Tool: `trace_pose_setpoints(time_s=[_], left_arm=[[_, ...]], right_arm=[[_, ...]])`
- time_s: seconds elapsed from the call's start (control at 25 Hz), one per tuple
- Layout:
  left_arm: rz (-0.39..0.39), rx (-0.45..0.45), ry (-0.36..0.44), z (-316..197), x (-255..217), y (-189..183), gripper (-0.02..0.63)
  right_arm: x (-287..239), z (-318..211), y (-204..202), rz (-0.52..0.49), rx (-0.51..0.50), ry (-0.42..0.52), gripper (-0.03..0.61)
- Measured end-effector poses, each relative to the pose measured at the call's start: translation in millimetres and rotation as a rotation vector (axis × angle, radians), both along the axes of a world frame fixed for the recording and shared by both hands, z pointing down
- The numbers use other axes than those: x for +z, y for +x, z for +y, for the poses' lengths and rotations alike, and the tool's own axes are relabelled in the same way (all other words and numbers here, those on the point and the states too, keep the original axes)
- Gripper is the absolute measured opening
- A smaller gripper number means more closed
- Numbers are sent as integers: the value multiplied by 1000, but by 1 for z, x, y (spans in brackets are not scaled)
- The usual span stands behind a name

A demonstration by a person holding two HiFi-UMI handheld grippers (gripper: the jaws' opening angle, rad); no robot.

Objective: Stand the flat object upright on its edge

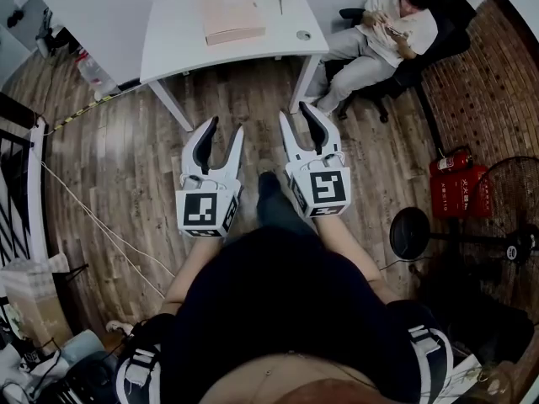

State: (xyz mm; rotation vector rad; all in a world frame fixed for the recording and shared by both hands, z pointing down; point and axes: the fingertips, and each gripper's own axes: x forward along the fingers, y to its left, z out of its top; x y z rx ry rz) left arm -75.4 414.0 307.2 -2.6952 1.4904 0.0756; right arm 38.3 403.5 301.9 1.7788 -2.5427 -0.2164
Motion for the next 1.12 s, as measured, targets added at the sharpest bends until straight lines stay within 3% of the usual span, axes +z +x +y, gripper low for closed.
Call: trace_pose_setpoints(time_s=[0.48, 1.12], left_arm=[[20, -11, -11, -77, 2, -3, 190], [27, -60, -22, -224, -8, 18, 193]], right_arm=[[4, -77, -1, 5, -11, -13, 141], [-4, -230, 19, 5, -62, -29, 149]])
